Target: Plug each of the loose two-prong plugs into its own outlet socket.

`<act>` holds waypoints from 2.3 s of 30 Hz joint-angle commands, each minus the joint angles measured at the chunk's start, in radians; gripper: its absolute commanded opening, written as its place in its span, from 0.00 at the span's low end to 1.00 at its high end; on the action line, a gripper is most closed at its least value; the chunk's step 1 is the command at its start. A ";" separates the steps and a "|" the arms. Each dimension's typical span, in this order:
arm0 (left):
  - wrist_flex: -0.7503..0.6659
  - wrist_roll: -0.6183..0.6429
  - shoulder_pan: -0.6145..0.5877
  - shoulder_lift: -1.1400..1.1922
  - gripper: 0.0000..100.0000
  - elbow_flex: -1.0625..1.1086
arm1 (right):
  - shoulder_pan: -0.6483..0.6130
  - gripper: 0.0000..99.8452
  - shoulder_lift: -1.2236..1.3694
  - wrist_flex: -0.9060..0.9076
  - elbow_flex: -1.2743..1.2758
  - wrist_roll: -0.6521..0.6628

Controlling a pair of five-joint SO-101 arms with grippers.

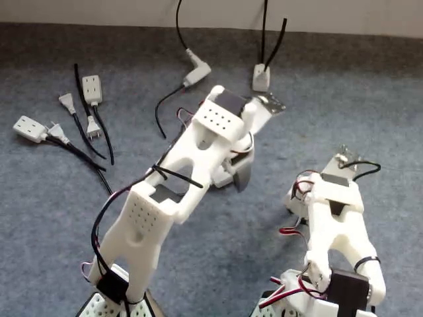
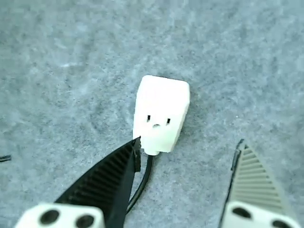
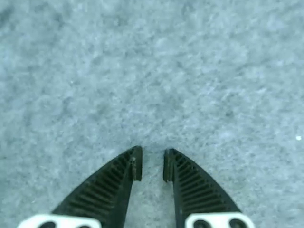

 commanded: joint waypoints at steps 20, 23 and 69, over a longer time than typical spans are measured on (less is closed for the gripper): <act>-0.236 -0.147 -0.208 0.074 0.31 0.022 | 0.035 0.11 -0.002 -0.028 -0.010 -0.020; -0.276 -0.149 -0.236 0.073 0.31 0.022 | 0.035 0.11 -0.002 -0.028 -0.010 -0.020; -0.014 -0.269 -0.340 -0.044 0.31 -0.229 | 0.035 0.11 -0.002 -0.056 -0.010 -0.020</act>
